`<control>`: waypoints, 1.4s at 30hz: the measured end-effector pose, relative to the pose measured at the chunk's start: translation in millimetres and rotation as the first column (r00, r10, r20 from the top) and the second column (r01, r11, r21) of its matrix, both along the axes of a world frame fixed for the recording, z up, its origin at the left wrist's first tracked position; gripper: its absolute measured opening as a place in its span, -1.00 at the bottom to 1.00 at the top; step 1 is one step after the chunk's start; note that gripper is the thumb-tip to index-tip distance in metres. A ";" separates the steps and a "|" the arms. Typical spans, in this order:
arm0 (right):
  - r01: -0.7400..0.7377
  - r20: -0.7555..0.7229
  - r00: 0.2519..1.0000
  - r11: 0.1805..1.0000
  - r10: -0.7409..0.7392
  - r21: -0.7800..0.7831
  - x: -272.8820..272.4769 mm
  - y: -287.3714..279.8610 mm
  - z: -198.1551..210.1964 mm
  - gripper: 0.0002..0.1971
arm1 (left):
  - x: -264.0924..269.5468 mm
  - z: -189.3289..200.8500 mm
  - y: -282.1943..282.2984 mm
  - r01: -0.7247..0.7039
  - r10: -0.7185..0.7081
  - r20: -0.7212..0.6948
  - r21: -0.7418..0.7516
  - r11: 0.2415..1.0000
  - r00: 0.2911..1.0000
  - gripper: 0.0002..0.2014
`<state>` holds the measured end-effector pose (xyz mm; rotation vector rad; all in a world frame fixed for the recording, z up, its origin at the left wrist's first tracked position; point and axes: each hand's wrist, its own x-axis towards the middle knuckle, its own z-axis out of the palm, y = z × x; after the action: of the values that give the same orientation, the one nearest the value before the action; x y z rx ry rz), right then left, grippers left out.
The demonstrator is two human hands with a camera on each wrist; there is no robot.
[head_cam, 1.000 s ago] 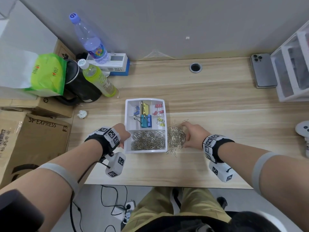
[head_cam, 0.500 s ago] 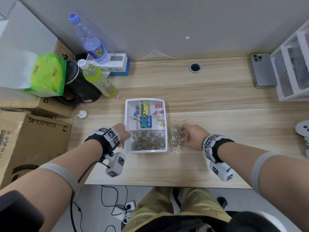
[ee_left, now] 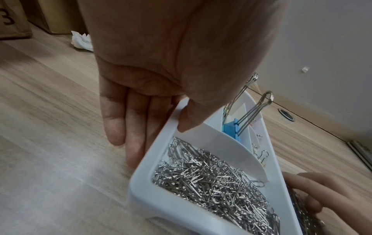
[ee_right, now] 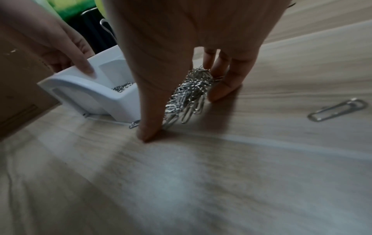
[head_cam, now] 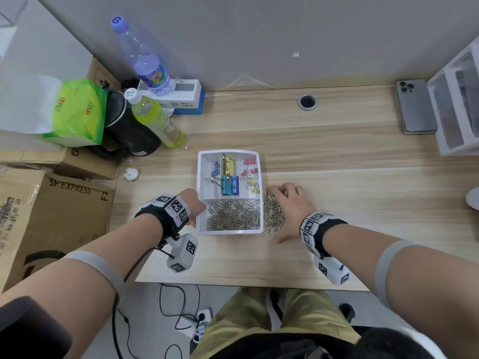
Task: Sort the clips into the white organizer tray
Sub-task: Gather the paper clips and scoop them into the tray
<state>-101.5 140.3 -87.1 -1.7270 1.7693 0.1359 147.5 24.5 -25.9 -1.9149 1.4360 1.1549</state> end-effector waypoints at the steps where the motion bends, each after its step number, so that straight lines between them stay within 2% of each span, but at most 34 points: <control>1: 0.007 0.008 1.000 1.000 -0.007 -0.002 2.8 -0.4 -1.8 0.34 | 0.0 0.4 0.2 0.004 -0.004 0.008 0.000 1.000 1.000 -0.72; 7: 0.139 0.130 0.983 0.989 -0.132 -0.042 12.0 -2.1 -8.0 -0.04 | 0.8 -1.3 0.3 -0.001 0.001 -0.003 -0.010 1.000 1.000 -0.71; 12: 0.194 0.194 0.964 0.980 -0.180 -0.054 22.1 1.3 -11.4 -0.45 | 1.0 -3.5 1.0 -0.010 0.010 -0.016 -0.035 0.999 1.000 -0.74; 15: 0.245 0.239 0.944 0.968 -0.226 -0.055 28.1 1.6 -12.5 -0.59 | 1.8 -3.8 1.8 -0.018 0.018 -0.003 -0.040 0.999 1.000 -0.73; 24: 0.261 0.266 0.936 0.962 -0.231 -0.083 18.5 1.1 -12.6 -0.83 | 0.6 -3.5 0.9 0.011 -0.010 0.031 -0.035 0.999 0.999 -0.71; 34: 0.349 0.337 0.888 0.936 -0.314 -0.046 -2.0 -3.1 9.5 -0.87 | -1.8 2.0 0.9 0.018 -0.016 0.034 -0.035 0.999 0.999 -0.69; 38: 0.322 0.381 0.880 0.946 -0.284 -0.040 5.0 -12.2 26.0 -0.84 | -2.1 2.2 2.6 0.021 -0.020 0.027 -0.063 0.998 0.999 -0.68; 42: 0.228 0.411 0.890 0.973 -0.195 -0.034 29.3 -22.4 37.8 -0.87 | -3.7 3.8 3.0 0.048 -0.048 0.005 -0.089 0.995 0.999 -0.71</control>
<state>-72.2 117.9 -49.4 -1.4702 1.6479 -0.3713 143.8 27.5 -22.1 -1.9296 1.5470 1.0824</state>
